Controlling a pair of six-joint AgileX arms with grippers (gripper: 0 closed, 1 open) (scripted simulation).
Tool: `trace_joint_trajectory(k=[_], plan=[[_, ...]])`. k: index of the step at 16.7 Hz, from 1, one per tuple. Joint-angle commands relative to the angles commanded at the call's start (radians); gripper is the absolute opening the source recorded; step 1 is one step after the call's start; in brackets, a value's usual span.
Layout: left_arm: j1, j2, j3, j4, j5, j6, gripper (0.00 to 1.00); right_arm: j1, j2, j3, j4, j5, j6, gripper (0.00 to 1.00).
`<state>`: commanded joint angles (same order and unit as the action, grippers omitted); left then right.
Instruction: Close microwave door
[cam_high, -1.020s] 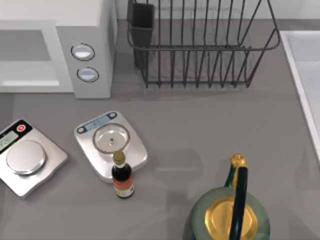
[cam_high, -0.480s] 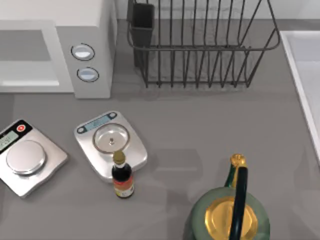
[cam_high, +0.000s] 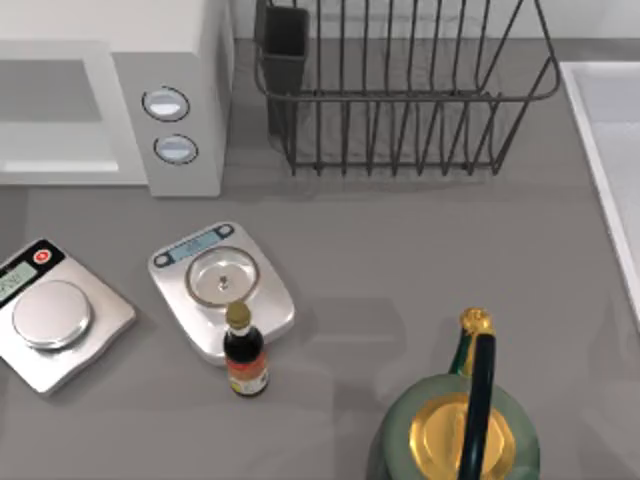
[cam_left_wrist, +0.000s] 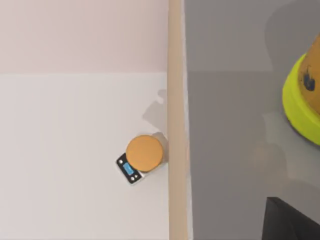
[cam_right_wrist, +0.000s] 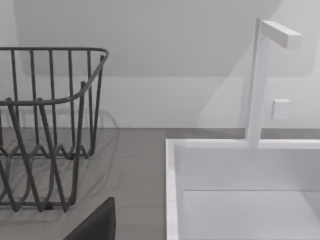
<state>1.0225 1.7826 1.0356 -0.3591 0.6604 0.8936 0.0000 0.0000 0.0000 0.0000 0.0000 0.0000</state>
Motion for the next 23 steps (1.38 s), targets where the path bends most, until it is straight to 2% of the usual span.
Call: trace_joint_trajectory(k=[8,16,23], plan=[[-0.014,-0.009,-0.039,0.035,-0.005,-0.012,0.0,0.0,0.0,0.0,0.0,0.0,0.0,1.0],[-0.185,-0.278,-0.348,0.176,-0.091,-0.191,0.0,0.0,0.0,0.0,0.0,0.0,0.0,1.0],[-0.201,-0.306,-0.382,0.192,-0.101,-0.216,0.0,0.0,0.0,0.0,0.0,0.0,0.0,1.0]])
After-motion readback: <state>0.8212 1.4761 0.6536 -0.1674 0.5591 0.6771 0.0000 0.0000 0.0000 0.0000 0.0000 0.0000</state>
